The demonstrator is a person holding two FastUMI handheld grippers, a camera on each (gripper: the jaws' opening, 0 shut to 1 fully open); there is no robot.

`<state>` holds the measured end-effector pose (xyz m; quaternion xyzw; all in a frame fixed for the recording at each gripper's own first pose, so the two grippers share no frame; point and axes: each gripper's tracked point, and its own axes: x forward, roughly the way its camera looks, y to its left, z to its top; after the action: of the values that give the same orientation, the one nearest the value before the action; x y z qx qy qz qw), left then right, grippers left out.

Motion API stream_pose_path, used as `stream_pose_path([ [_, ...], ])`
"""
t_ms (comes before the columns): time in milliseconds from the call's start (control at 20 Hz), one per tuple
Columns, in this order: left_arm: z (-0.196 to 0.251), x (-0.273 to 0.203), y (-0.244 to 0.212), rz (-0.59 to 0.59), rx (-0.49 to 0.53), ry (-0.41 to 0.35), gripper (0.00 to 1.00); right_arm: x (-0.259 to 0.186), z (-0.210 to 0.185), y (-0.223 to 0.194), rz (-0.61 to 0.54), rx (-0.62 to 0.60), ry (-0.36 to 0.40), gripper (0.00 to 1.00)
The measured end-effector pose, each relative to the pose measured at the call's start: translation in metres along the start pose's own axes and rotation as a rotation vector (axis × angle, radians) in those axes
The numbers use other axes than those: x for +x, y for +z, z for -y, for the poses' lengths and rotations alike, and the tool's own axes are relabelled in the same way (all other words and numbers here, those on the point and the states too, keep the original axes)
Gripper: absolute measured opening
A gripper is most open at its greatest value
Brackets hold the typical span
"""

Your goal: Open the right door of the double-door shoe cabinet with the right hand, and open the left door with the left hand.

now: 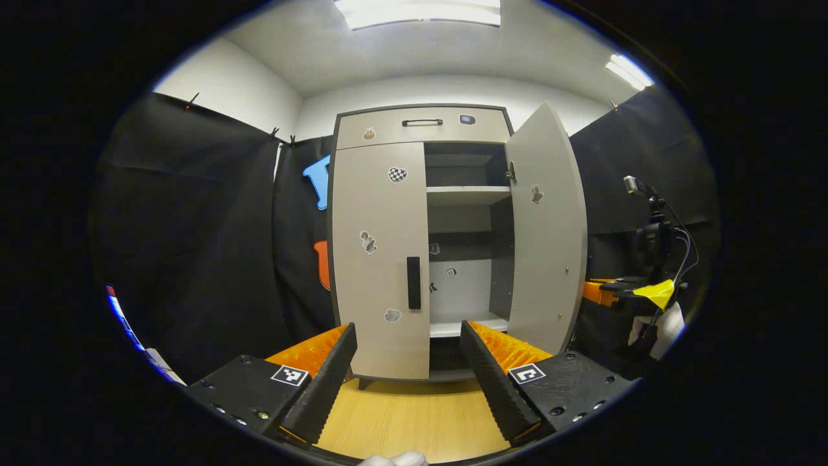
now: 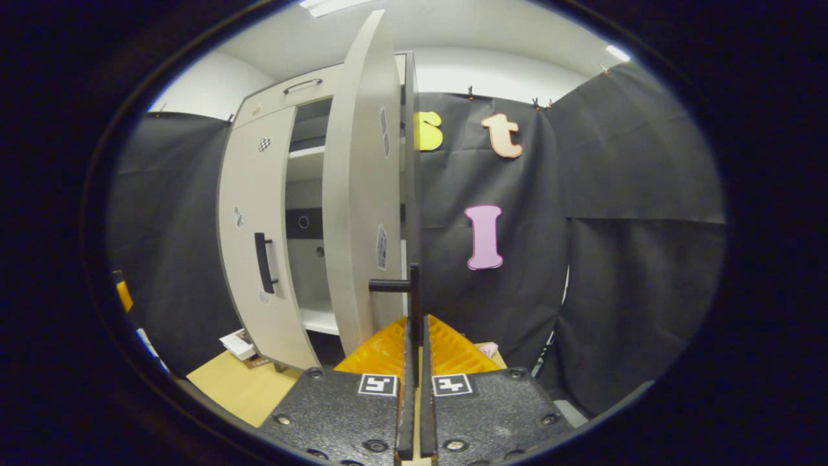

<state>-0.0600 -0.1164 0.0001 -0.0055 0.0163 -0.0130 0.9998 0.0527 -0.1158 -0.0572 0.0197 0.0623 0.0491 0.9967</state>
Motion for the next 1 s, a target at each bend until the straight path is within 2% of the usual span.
stream_pose_path([
  [50, -0.004, 0.002, -0.001, 0.000, -0.001, -0.005, 0.96, -0.006, 0.003, 0.003, 0.005, 0.005, -0.018, 0.13],
  [150, -0.013, 0.005, -0.003, -0.004, -0.003, -0.015, 0.96, -0.016, 0.007, 0.007, 0.022, 0.004, -0.054, 0.38],
  [200, -0.019, 0.008, -0.005, -0.006, -0.001, -0.019, 0.96, -0.022, 0.010, 0.009, 0.025, 0.002, -0.080, 0.56],
  [300, -0.031, 0.014, -0.008, -0.010, 0.004, -0.026, 0.96, -0.038, 0.012, 0.012, 0.048, 0.009, -0.118, 0.77],
  [400, -0.045, 0.019, -0.012, -0.015, 0.008, -0.032, 0.96, -0.055, 0.007, 0.016, 0.069, 0.016, -0.157, 0.82],
  [500, -0.058, 0.024, -0.017, -0.024, 0.004, -0.039, 0.96, -0.072, -0.008, 0.019, 0.104, 0.019, -0.169, 0.83],
  [550, -0.064, 0.027, -0.019, -0.027, 0.003, -0.041, 0.96, -0.079, -0.016, 0.021, 0.117, 0.015, -0.171, 0.87],
  [600, -0.070, 0.030, -0.021, -0.031, 0.003, -0.039, 0.96, -0.088, -0.027, 0.020, 0.121, 0.003, -0.167, 1.00],
  [1000, -0.091, 0.062, -0.038, -0.046, -0.004, -0.033, 0.96, -0.104, -0.120, -0.024, 0.040, 0.029, -0.032, 1.00],
])
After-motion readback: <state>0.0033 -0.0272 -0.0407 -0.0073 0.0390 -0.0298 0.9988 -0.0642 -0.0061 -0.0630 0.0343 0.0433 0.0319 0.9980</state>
